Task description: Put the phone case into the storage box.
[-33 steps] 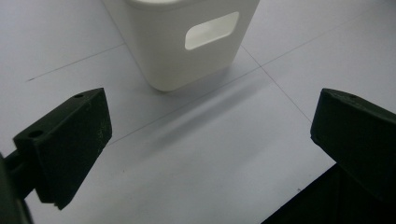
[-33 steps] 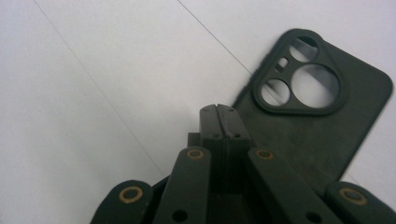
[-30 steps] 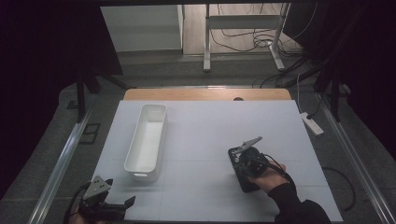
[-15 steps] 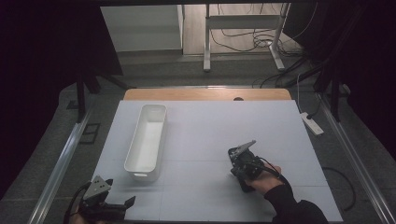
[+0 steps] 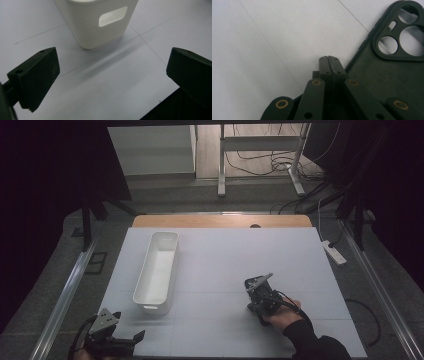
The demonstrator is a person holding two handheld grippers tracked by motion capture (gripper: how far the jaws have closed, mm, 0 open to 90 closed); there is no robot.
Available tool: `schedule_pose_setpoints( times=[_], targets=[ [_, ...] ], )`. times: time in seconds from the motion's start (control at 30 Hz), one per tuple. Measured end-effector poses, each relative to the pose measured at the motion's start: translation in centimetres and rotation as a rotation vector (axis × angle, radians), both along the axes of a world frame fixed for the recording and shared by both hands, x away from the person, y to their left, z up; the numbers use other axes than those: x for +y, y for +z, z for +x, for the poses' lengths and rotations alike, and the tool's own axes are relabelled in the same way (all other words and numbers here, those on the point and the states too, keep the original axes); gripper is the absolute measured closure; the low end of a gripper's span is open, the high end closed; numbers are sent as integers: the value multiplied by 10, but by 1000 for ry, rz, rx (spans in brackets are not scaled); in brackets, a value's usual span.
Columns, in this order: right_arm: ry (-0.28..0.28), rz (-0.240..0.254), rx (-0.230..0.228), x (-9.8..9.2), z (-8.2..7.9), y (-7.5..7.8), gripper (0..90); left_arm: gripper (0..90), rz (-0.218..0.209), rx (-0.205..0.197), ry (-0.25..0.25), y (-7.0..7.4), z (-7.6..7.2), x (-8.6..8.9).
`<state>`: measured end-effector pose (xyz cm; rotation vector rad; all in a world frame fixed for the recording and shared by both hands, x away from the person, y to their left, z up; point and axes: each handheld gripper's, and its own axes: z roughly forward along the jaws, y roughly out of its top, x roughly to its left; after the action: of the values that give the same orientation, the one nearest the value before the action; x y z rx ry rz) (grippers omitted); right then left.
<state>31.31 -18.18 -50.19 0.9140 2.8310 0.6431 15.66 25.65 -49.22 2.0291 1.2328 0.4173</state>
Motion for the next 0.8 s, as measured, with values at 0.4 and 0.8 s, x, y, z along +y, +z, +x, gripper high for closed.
schedule_pose_setpoints(
  times=[0.4,0.8],
  targets=[
    [-16,-3,-2,-12,2,0,899,0,0,0,0,0,0,0],
    [-35,-17,-12,-22,4,2,899,0,-2,0,0,0,0,0]
  ],
)
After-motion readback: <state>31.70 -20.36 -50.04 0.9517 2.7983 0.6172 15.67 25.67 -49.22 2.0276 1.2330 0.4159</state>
